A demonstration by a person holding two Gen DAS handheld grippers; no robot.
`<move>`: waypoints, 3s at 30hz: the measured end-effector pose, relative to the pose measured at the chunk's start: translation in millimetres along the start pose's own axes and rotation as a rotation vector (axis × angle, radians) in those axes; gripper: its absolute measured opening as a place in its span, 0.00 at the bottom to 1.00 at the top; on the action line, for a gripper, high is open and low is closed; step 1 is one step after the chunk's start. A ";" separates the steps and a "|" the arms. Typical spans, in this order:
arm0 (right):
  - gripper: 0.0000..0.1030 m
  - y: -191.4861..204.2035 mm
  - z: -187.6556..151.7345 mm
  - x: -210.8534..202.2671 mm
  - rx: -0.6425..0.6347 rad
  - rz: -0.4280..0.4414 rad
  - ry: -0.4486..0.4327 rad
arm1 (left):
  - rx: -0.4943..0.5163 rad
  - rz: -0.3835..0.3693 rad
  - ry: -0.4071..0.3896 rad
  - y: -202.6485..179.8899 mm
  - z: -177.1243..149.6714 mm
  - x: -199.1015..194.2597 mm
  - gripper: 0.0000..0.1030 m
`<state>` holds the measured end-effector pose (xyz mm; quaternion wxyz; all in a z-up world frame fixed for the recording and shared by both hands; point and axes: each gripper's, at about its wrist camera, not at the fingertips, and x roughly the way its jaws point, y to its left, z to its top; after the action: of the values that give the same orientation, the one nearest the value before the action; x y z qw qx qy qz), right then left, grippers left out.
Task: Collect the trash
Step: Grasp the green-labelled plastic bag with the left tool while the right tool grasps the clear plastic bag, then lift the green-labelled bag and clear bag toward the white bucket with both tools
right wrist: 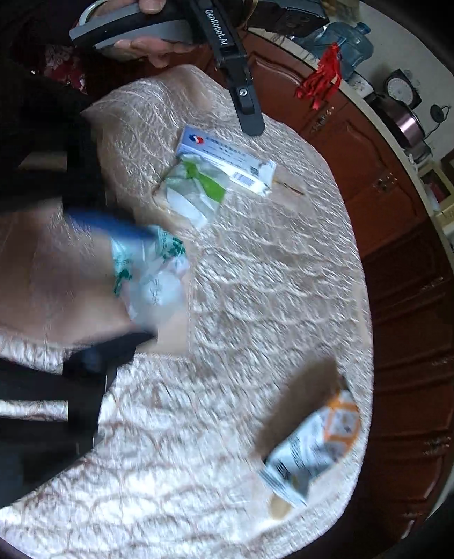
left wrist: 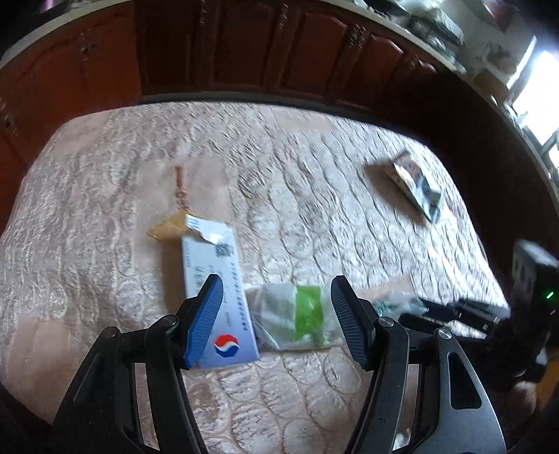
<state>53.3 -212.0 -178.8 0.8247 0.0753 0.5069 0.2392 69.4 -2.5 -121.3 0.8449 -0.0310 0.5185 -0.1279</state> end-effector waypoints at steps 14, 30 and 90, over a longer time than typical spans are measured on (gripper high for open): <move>0.13 -32.0 8.9 -47.6 0.031 -0.065 -0.113 | 0.180 0.079 0.138 -37.1 -18.7 46.3 0.62; 0.13 -51.6 9.4 -72.9 0.076 -0.090 -0.166 | 0.241 0.064 0.139 -54.2 -7.3 65.0 0.31; 0.14 -272.0 -76.6 -237.1 0.498 -0.427 -0.399 | 0.520 -0.333 0.039 -391.9 48.1 85.2 0.20</move>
<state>-15.1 -570.5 -125.2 0.8949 0.2111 0.3833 -0.0881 76.5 -405.9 -100.6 0.7819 0.1041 0.4721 -0.3937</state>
